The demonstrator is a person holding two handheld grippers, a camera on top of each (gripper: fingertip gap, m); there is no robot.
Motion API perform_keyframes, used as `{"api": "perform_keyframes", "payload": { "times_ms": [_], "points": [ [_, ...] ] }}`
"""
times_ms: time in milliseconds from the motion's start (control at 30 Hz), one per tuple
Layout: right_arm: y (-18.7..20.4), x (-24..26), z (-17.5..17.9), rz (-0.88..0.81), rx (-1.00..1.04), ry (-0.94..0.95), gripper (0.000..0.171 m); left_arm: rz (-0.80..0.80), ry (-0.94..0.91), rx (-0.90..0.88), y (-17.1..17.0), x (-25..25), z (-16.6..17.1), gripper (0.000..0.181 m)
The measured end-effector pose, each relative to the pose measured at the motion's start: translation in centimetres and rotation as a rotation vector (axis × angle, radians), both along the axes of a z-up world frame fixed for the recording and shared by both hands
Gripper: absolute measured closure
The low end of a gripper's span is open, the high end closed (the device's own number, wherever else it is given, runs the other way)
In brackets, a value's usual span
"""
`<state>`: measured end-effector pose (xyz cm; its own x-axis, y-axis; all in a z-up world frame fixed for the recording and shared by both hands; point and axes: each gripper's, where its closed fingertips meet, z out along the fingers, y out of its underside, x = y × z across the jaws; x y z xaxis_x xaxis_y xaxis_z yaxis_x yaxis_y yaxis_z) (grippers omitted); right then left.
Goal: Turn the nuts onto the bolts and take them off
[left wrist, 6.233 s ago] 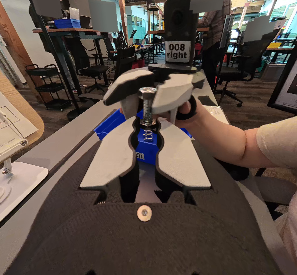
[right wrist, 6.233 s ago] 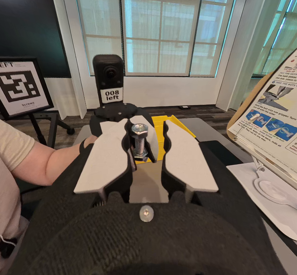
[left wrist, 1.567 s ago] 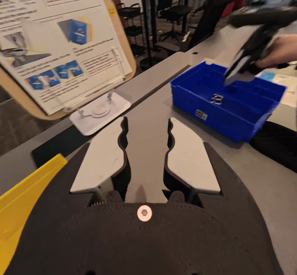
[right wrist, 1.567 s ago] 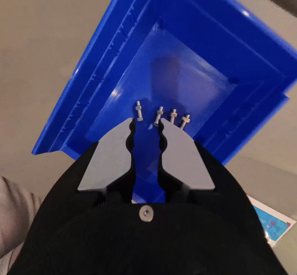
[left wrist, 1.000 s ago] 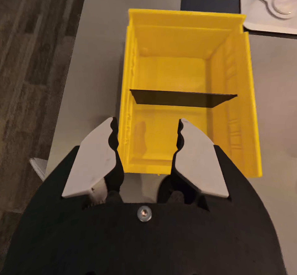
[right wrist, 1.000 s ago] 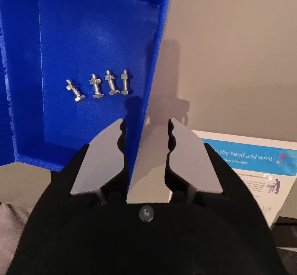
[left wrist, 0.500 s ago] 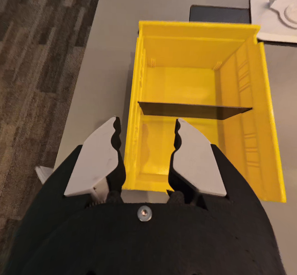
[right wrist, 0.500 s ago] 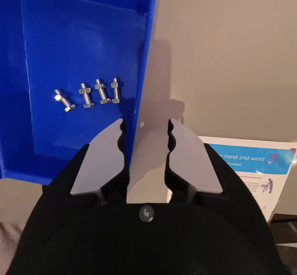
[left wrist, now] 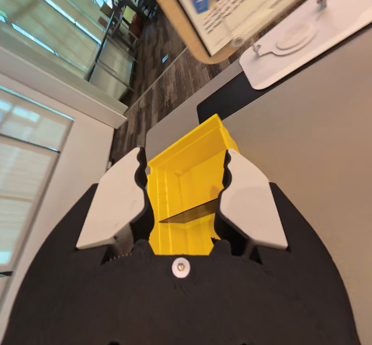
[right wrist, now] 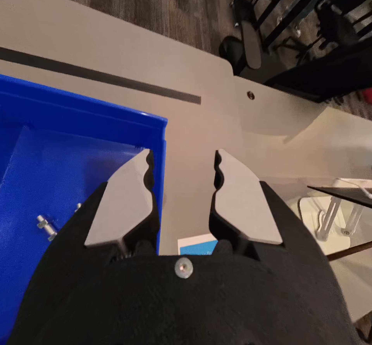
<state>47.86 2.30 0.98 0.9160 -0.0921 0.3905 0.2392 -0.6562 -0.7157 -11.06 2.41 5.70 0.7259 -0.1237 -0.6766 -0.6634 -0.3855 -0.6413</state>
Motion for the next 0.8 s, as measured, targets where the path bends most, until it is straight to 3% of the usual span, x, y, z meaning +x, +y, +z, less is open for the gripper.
{"api": "perform_keyframes", "payload": {
  "times_ms": [167, 433, 667, 800],
  "points": [
    [1.6, -3.0, 2.1, 0.099, 0.116, -0.060, 0.111, -0.122, 0.265, -0.003, 0.5, 7.5, -2.2, 0.108],
    [2.5, -4.3, 1.0, 0.155, 0.107, -0.047, 0.111, -0.287, 0.503, 0.082, -1.8, 16.7, -3.8, 0.112],
    [2.4, -3.9, 0.6, 0.151, 0.089, -0.039, 0.112, -0.310, 0.521, 0.089, -2.5, 17.8, -4.0, 0.112],
    [2.1, -3.8, 1.5, 0.152, 0.121, -0.035, 0.112, -0.270, 0.398, 0.062, -1.7, 15.4, -3.2, 0.114]
  ]
}}
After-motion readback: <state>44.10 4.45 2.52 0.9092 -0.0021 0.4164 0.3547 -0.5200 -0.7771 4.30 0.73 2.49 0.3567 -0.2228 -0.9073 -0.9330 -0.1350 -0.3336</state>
